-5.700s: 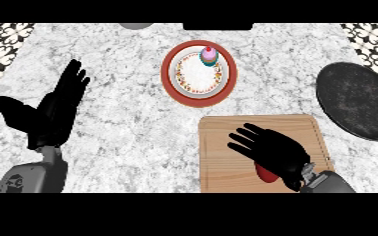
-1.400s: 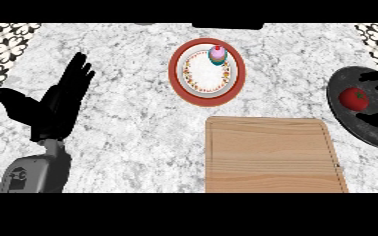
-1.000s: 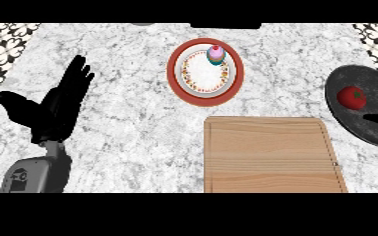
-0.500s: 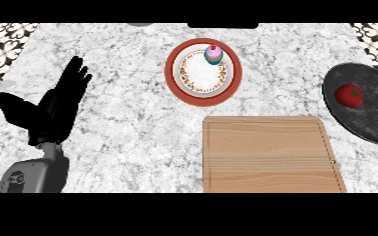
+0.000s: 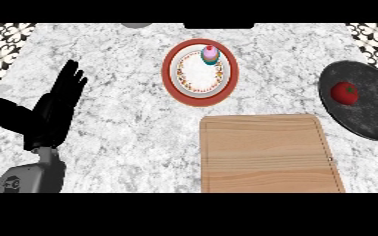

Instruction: Pick the tomato from the cutting board and place it in the pan

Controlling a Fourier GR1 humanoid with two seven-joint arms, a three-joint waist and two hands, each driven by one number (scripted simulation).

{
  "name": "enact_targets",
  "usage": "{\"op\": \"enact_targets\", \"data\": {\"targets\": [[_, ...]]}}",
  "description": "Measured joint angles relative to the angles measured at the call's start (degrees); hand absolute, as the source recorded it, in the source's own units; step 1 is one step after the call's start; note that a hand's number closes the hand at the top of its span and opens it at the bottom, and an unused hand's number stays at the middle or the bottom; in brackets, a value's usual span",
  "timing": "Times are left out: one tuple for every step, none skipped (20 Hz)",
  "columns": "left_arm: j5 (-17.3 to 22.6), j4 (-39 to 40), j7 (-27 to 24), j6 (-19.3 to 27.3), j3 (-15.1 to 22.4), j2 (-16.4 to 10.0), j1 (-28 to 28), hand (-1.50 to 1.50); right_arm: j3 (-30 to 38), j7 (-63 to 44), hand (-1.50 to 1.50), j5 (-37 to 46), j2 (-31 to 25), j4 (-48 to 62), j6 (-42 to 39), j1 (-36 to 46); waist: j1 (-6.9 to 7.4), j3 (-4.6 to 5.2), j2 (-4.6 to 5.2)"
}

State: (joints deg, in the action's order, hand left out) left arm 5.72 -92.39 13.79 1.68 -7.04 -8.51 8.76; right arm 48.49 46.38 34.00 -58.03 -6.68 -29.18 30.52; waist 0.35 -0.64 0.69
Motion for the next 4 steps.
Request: {"op": "enact_targets", "data": {"targets": [[0.13,-0.11,0.17,-0.07,-0.06,-0.05,0.0,0.0,-0.05,0.17,-1.5,-0.19,-0.08,-0.28,-0.13,-0.64,-0.07,0.0,-0.04],[0.06,-0.22,0.29,-0.02,-0.01,-0.1,0.23,0.0,0.02,-0.01,-1.5,-0.48,-0.55,-0.51,-0.43,-0.93,-0.13,-0.04,-0.05],[-0.13,0.05,0.27,0.28,0.09,0.14,0.44,0.0,-0.03,0.01,-1.5,-0.67,-0.6,-0.78,-0.47,-1.34,-0.23,-0.04,-0.02],[-0.07,-0.19,0.39,0.3,0.09,0.19,0.28,0.0,-0.05,0.07,-1.5,-0.88,-0.66,-1.02,-0.46,-1.88,-0.14,-0.04,-0.05]]}}
